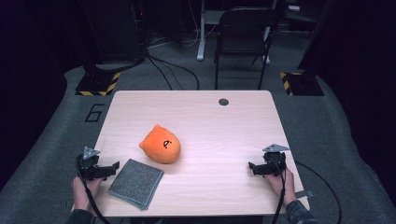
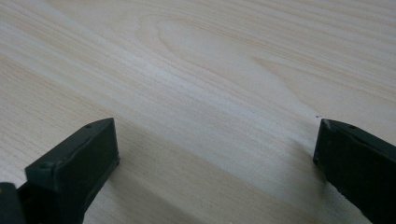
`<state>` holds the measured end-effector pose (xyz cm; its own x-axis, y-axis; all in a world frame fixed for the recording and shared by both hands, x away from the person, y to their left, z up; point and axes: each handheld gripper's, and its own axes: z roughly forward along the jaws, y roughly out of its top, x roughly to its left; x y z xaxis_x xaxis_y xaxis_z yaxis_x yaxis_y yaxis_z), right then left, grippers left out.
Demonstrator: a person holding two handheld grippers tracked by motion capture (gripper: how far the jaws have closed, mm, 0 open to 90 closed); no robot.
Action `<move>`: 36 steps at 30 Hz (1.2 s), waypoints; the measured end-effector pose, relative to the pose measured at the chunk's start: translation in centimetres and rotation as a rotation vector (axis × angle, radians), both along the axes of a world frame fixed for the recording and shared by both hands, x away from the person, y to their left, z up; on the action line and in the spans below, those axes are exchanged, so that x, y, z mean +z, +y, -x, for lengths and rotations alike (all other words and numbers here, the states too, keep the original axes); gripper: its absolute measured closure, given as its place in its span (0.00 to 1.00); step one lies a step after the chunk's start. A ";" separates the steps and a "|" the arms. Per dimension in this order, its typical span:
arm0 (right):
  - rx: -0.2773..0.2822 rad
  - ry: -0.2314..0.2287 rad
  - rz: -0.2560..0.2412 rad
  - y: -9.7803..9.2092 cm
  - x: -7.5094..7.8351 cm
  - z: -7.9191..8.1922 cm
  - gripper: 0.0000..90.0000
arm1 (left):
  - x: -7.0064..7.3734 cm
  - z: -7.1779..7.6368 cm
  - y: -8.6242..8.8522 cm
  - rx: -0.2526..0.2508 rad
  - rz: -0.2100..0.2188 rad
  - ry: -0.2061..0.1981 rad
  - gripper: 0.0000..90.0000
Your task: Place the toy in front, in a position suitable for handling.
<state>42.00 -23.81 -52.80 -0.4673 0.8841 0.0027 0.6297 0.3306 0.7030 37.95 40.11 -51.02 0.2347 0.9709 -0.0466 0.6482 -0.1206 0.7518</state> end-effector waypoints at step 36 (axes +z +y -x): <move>0.006 -0.005 0.005 -0.1 0.0 -0.1 0.00 | 6.2 -3.0 -9.3 -0.328 0.073 -0.075 0.00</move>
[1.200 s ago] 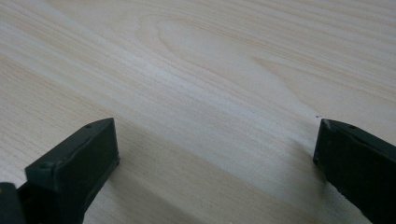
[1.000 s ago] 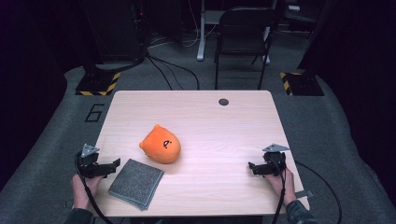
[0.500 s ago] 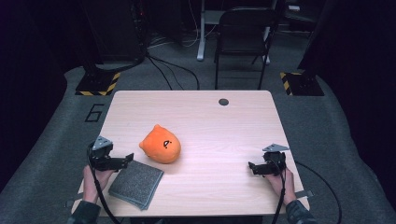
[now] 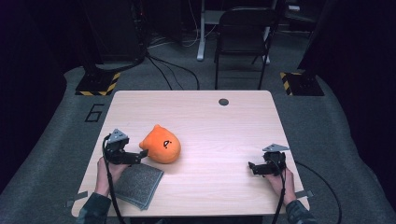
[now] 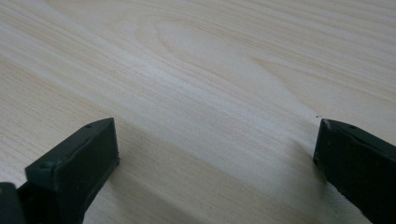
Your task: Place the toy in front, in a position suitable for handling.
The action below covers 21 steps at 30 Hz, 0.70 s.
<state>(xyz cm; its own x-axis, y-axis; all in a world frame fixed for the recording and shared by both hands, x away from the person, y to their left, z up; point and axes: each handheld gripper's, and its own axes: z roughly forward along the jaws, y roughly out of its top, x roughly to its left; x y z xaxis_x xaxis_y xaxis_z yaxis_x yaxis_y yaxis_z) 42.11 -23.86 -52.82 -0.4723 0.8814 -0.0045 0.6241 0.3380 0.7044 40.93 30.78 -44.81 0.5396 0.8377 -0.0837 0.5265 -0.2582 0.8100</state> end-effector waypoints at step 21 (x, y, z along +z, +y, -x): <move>-0.002 0.001 -0.002 0.0 0.0 0.0 0.00 | -0.7 -3.4 -3.0 -0.089 -0.016 0.061 0.06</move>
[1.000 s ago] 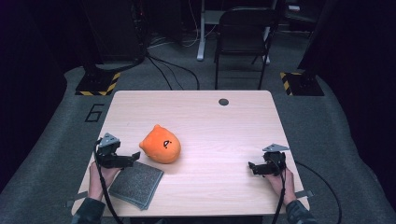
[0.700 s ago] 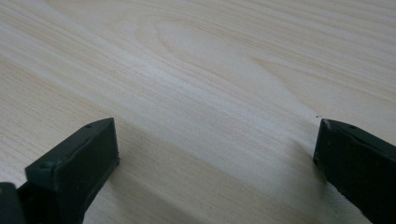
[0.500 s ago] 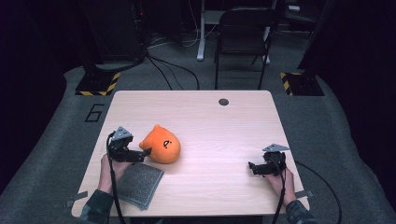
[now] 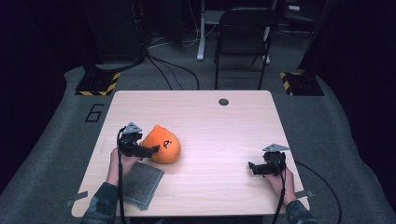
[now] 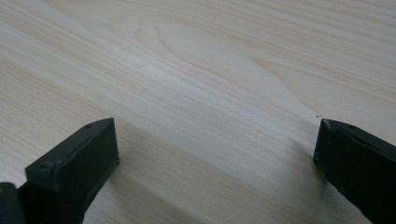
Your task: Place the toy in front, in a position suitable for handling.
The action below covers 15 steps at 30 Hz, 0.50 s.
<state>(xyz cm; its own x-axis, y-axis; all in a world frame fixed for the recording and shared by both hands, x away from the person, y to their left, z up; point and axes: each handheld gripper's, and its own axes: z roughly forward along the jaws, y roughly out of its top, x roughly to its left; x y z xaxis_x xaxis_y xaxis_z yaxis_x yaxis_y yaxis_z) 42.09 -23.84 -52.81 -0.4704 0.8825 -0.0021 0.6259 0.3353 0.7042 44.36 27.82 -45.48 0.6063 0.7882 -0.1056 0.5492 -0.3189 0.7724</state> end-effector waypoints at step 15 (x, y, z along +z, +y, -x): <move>0.002 0.000 0.001 0.0 0.0 0.0 0.00 | -1.3 0.4 -1.2 -0.034 -0.049 0.013 0.59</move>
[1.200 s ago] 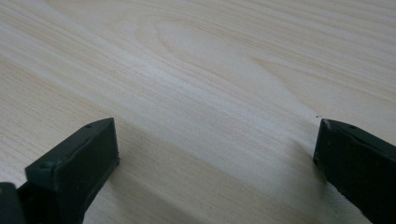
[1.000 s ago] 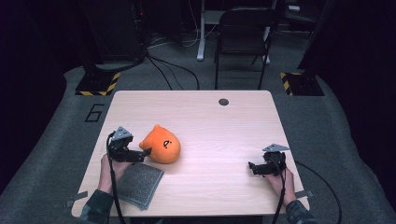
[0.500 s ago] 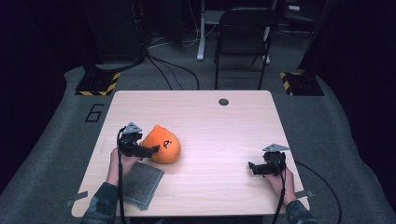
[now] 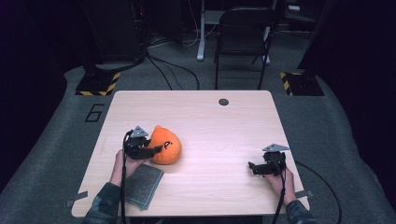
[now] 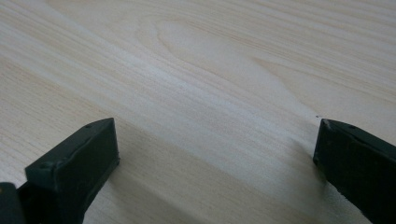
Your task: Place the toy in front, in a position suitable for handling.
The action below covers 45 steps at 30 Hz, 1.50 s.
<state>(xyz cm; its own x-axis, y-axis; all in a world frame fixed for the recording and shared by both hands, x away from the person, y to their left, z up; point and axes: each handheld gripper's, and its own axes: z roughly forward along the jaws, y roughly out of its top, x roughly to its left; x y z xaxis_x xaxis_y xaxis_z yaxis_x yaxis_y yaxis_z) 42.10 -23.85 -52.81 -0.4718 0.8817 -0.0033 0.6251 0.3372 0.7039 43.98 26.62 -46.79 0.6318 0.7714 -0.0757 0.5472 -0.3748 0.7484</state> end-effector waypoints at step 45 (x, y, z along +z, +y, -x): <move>-0.009 -0.001 -0.006 0.1 0.0 0.0 0.00 | 4.3 0.5 -9.0 0.104 0.164 -0.145 0.78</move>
